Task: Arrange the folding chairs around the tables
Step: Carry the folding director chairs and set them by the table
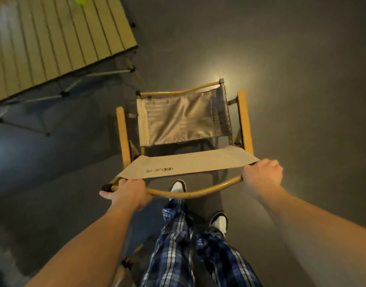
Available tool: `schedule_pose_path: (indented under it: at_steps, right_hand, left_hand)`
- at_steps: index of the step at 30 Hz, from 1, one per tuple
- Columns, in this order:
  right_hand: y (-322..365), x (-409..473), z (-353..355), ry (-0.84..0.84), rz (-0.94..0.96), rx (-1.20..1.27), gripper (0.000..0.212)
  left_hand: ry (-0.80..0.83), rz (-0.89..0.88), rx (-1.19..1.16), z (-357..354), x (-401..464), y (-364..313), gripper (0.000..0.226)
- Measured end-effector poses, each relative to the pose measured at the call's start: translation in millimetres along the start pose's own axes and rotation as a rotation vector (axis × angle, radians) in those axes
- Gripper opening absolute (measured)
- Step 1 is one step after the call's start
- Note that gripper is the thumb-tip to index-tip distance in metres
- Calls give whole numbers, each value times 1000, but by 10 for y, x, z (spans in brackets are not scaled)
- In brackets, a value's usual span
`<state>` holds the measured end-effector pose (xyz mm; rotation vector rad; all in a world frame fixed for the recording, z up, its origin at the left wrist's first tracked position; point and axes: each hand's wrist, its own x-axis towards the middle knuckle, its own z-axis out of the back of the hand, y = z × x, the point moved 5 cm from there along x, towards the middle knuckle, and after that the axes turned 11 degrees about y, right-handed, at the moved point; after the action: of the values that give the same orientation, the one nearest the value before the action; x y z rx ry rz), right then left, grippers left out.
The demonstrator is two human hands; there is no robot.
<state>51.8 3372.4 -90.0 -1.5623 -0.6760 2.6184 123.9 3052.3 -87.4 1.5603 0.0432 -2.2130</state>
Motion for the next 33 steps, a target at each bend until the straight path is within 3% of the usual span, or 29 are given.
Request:
schedule_pose_path:
  at_steps: [7, 11, 14, 17, 33]
  right_hand:
    - [587, -125, 234, -102, 60, -159, 37]
    - [827, -176, 370, -131, 69, -223, 35]
    - [984, -194, 422, -129, 63, -269, 36]
    - [1089, -228, 473, -117, 48, -290, 38]
    - [1282, -327, 388, -94, 53, -321, 37]
  left_hand:
    - [77, 74, -186, -560, 56, 625, 9]
    - [-2, 120, -197, -598, 135, 868, 31]
    - [95, 88, -141, -607, 222, 1008, 21]
    - [107, 68, -240, -549, 204, 1066, 9]
    - [3, 84, -313, -634, 202, 1235, 15]
